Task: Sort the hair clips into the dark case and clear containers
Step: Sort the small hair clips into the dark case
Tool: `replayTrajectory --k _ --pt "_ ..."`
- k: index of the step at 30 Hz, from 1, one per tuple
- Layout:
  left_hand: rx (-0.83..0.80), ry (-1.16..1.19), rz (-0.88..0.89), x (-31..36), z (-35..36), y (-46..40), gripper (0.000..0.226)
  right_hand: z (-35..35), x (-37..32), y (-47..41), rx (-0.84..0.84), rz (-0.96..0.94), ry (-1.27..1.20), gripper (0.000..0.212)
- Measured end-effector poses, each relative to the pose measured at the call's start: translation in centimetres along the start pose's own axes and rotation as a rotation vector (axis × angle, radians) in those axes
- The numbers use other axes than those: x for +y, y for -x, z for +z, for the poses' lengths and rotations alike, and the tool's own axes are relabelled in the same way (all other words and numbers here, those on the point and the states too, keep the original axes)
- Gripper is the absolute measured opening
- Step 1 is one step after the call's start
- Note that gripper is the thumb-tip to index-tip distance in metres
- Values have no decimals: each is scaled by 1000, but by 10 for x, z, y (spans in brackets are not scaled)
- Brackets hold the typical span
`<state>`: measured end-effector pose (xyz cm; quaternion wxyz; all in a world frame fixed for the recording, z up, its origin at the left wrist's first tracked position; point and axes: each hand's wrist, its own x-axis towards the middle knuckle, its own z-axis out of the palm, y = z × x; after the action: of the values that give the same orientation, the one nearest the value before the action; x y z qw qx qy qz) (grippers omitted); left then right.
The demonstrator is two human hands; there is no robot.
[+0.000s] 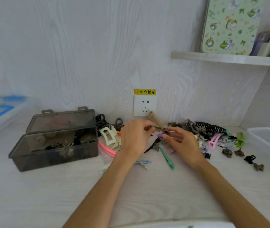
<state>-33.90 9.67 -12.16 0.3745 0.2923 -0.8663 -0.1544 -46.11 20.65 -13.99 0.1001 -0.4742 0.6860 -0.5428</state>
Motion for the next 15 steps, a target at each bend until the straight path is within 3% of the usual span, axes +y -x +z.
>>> replayTrajectory --k 6,10,12,15 --pt "413 124 79 -24 -67 22 21 5 -15 -3 97 30 -138 32" --pt "732 103 -25 -62 -107 33 16 59 -56 -10 -55 -87 -192 29" --pt "777 75 -168 -73 -111 34 14 98 -79 -13 -129 -161 -218 28" --pt "695 -19 -326 -78 -109 36 15 139 -99 -22 -217 -243 -122 32"
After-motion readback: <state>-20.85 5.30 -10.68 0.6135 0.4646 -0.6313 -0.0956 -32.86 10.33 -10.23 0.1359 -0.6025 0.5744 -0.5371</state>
